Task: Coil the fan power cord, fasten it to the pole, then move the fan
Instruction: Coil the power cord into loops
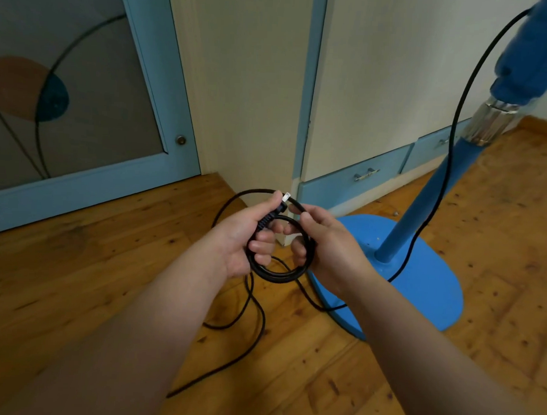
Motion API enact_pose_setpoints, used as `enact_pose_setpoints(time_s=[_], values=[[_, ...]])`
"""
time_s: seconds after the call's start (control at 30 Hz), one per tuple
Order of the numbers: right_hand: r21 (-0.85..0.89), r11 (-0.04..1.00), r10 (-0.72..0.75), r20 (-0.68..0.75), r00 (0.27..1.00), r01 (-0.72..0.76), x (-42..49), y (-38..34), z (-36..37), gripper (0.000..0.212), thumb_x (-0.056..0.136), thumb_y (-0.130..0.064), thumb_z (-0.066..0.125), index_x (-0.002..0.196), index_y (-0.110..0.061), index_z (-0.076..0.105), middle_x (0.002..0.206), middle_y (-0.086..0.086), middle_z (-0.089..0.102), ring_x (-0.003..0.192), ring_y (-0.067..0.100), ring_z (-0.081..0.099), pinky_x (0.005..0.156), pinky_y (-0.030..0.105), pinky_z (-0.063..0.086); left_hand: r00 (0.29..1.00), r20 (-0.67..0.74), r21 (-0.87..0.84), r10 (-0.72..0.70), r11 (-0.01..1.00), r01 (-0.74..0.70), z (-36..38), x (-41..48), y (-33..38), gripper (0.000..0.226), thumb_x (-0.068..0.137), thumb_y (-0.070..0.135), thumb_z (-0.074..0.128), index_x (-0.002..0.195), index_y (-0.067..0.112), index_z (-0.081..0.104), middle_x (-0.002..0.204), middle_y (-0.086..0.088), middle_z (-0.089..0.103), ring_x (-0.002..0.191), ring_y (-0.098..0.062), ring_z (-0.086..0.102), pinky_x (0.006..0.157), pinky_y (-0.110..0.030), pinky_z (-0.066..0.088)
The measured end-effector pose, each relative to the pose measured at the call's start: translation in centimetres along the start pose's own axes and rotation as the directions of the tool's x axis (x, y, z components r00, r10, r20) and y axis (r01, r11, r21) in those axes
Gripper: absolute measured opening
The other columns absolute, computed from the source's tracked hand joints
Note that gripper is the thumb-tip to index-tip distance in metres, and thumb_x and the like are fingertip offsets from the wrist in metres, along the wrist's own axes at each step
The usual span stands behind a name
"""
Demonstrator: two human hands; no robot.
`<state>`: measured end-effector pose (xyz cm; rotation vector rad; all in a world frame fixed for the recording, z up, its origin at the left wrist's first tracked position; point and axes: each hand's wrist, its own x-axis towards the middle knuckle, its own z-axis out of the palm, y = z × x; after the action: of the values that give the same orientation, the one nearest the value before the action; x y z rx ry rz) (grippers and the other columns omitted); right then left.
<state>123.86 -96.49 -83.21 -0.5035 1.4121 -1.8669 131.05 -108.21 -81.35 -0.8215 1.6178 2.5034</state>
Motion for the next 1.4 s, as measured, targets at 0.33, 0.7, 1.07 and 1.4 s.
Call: enact_pose_setpoints(time_s=[0.33,0.7,1.07,1.4], values=[[-0.064,0.995,-0.067,0.059,0.996,0.071,-0.2,0.3,-0.6,0.021,0.092,-0.006,0.047,0.108,-0.010,0.059,0.062,0.001,0.046,0.043,0.008,0.031,0.043,0.023,0.024,0.998,0.014,0.139,0.055,0.989,-0.056,1.0,-0.1,-0.1,0.042,0.061,0.055,0.063,0.061,0.014,0.053,0.040,0.008,0.032,0.030,-0.005,0.026,0.035,-0.018,0.023],[-0.274,0.957,-0.104,-0.002,0.995,0.100,-0.9,0.0,-0.2,0.026,0.074,-0.041,0.065,0.079,-0.017,0.057,0.052,-0.008,0.050,0.042,0.009,0.039,0.040,0.023,0.033,0.998,0.022,0.283,-0.064,0.958,0.055,1.1,-0.4,0.4,0.042,0.082,0.048,0.058,0.056,0.015,0.055,0.038,0.008,0.029,0.028,-0.003,0.023,0.036,-0.015,0.016],[-0.121,0.985,-0.134,-0.113,0.985,0.120,-0.8,-0.5,-0.2,0.024,0.082,-0.013,0.065,0.106,-0.014,0.065,0.041,-0.013,0.047,0.040,0.005,0.031,0.037,0.015,0.027,0.715,-0.421,0.586,0.557,0.769,-0.255,1.9,0.5,-0.8,0.030,0.079,0.041,0.066,0.090,0.016,0.056,0.079,0.004,0.057,0.070,-0.012,0.055,0.059,-0.022,0.044],[-0.276,0.952,-0.147,-0.035,0.989,0.131,-0.9,-1.3,-1.7,0.026,0.078,-0.011,0.068,0.103,-0.016,0.065,0.043,-0.016,0.047,0.038,0.001,0.034,0.038,0.013,0.029,0.817,0.111,0.879,0.565,0.328,-0.346,0.1,-0.2,0.3,0.067,0.066,0.032,0.064,0.130,0.033,0.044,0.129,0.005,0.050,0.125,-0.018,0.043,0.105,-0.046,0.036]])
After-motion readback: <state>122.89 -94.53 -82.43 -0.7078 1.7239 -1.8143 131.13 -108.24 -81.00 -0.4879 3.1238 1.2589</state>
